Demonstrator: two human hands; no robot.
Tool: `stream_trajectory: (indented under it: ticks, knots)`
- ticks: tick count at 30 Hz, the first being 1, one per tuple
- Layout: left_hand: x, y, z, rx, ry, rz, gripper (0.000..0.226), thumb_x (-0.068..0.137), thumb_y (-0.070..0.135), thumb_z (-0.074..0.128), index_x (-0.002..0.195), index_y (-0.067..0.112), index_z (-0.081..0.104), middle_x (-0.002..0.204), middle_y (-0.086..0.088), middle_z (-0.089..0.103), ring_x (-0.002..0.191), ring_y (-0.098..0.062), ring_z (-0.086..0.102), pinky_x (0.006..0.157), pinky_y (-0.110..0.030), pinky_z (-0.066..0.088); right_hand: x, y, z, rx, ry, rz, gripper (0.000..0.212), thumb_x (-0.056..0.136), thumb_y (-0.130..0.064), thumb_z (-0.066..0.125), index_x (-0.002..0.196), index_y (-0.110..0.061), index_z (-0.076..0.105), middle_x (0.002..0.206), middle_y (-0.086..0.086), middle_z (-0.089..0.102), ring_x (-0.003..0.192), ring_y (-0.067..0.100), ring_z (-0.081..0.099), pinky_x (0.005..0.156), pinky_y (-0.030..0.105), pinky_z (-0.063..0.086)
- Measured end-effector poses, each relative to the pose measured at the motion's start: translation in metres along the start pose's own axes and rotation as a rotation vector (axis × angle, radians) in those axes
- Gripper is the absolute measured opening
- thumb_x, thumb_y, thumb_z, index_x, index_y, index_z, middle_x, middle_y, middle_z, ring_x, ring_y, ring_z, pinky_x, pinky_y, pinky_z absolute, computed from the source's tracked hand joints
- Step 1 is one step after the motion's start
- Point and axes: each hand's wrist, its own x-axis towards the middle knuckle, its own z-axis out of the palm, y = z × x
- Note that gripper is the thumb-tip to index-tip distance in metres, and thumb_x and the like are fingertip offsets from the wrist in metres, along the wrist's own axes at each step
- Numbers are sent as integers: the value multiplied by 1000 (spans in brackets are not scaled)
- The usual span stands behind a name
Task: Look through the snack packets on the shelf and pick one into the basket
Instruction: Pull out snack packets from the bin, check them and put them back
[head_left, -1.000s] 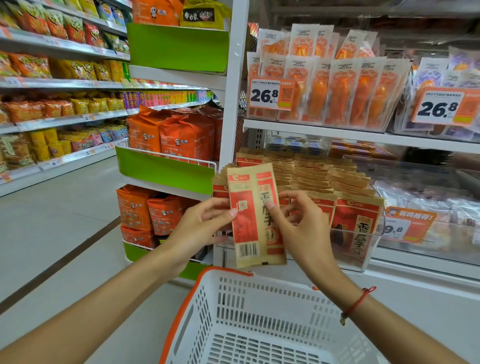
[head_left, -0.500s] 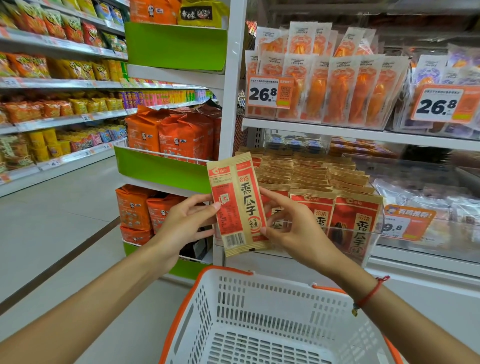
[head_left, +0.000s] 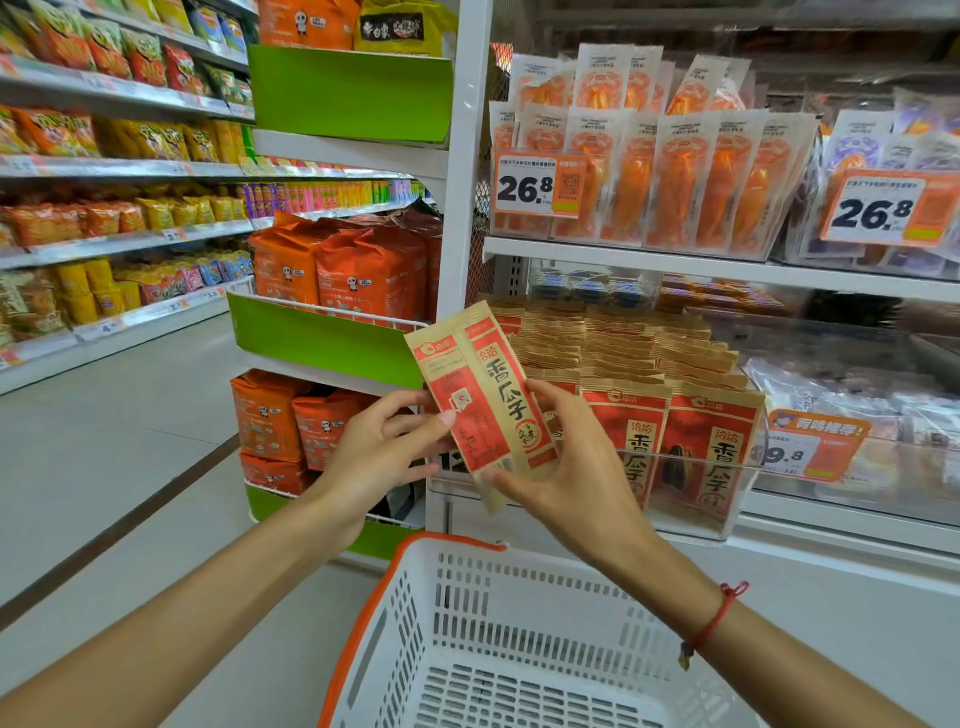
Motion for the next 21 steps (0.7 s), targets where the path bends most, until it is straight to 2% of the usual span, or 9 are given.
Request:
stream_trajectory:
  ticks: [2, 5, 8, 12, 15, 17, 19, 21]
  knots:
    - [-3, -1, 2, 36, -32, 0, 29, 87, 23, 70, 113, 22, 59, 104, -1, 73, 90, -11, 72, 76, -26, 58, -4, 1, 7, -25, -19, 14, 94, 71, -46, 81, 146, -27, 28, 128, -15, 37, 119, 1, 34, 87, 8, 30]
    - [-7, -4, 6, 90, -65, -5, 33, 83, 24, 73, 113, 21, 59, 104, 0, 74, 94, -11, 72, 86, -34, 57, -8, 5, 12, 4, 45, 28, 91, 70, -46, 81, 143, -26, 30, 127, -16, 35, 117, 0, 32, 88, 2, 29]
    - [-10, -5, 7, 128, -59, 1, 30, 83, 23, 74, 109, 23, 61, 102, 4, 74, 96, -8, 70, 84, -30, 57, -7, 9, 13, 11, 65, 11, 87, 70, -43, 82, 140, -26, 34, 126, -16, 40, 118, 3, 39, 92, 11, 33]
    - [-10, 2, 4, 110, -71, 23, 28, 79, 24, 76, 104, 23, 64, 98, 4, 75, 98, -9, 69, 88, -32, 55, 0, 5, 4, -48, 51, -82, 80, 73, -38, 79, 140, -27, 37, 126, -14, 46, 114, 2, 43, 88, 9, 35]
    - [-8, 12, 4, 71, -112, 53, 39, 70, 32, 77, 105, 22, 65, 99, 4, 75, 101, -8, 69, 91, -33, 54, 8, 1, -3, 3, 47, -78, 71, 67, -49, 71, 128, -30, 41, 119, -16, 49, 109, 3, 49, 89, 23, 47]
    - [-8, 16, 4, 40, -177, 40, 40, 70, 26, 77, 108, 23, 64, 103, 6, 75, 103, -7, 68, 91, -30, 52, 12, 1, -8, 57, 38, -50, 66, 65, -53, 66, 123, -33, 41, 118, -16, 52, 111, 4, 52, 91, 29, 50]
    - [-6, 16, -1, 13, -210, 17, 43, 78, 5, 73, 115, 23, 61, 109, 4, 73, 107, -8, 67, 92, -28, 51, 14, -2, -13, 136, -27, -18, 60, 71, -41, 74, 122, -32, 43, 122, -15, 52, 112, -3, 51, 90, 25, 51]
    - [-3, 14, -8, 1, -174, -9, 46, 83, -6, 62, 118, 22, 59, 117, 2, 70, 111, -10, 65, 92, -29, 51, 13, -4, -18, 265, -160, 35, 52, 80, -19, 77, 120, -33, 46, 124, -14, 50, 109, -12, 49, 73, 11, 52]
